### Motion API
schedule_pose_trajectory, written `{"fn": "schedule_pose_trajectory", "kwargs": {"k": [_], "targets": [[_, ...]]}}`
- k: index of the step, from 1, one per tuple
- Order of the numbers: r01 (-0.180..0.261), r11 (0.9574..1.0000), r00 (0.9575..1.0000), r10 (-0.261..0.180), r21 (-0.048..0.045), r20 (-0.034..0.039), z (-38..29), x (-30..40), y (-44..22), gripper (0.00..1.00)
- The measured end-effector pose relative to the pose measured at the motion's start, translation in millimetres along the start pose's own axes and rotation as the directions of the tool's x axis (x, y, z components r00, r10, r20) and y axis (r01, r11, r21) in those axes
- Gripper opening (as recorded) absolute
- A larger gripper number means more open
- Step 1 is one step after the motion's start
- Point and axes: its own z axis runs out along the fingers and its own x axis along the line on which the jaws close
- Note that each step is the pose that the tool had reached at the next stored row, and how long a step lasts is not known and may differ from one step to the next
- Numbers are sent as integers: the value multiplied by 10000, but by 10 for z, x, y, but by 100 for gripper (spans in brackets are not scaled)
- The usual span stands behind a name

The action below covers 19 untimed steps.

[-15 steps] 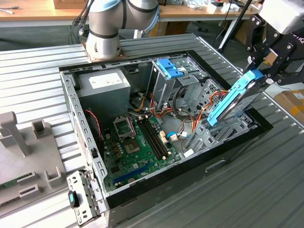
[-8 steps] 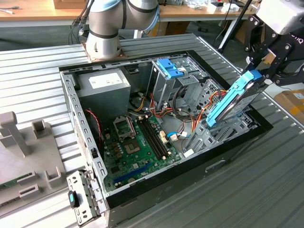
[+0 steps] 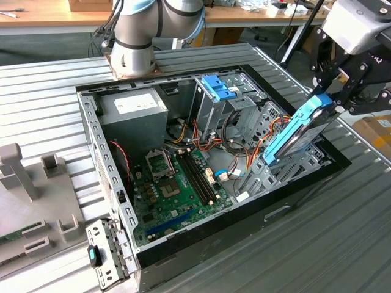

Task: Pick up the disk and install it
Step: 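Insert the disk into the insertion slot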

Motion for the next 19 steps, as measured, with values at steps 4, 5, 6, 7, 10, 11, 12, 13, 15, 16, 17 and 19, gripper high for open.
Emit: {"fn": "schedule_pose_trajectory", "kwargs": {"k": [4,5,6,7,10,11,12,13,15,16,17,19], "targets": [[2,10000,10000,-2,3,0,35,3,29,36],[3,10000,10000,-3,4,1,46,4,31,36],[2,10000,10000,-2,5,0,64,7,37,36],[2,10000,10000,-2,5,0,96,12,46,36],[2,10000,10000,-2,5,0,184,25,70,36],[2,10000,10000,-2,5,-2,227,31,81,36],[2,10000,10000,-2,5,-1,270,38,93,36],[1,10000,10000,-1,5,0,299,42,101,36],[1,10000,10000,-1,4,-1,368,53,119,36],[2,10000,10000,-2,5,-1,377,54,121,36],[2,10000,10000,-2,5,-2,378,54,121,36],[1,10000,10000,-1,5,1,400,57,127,36]]}}
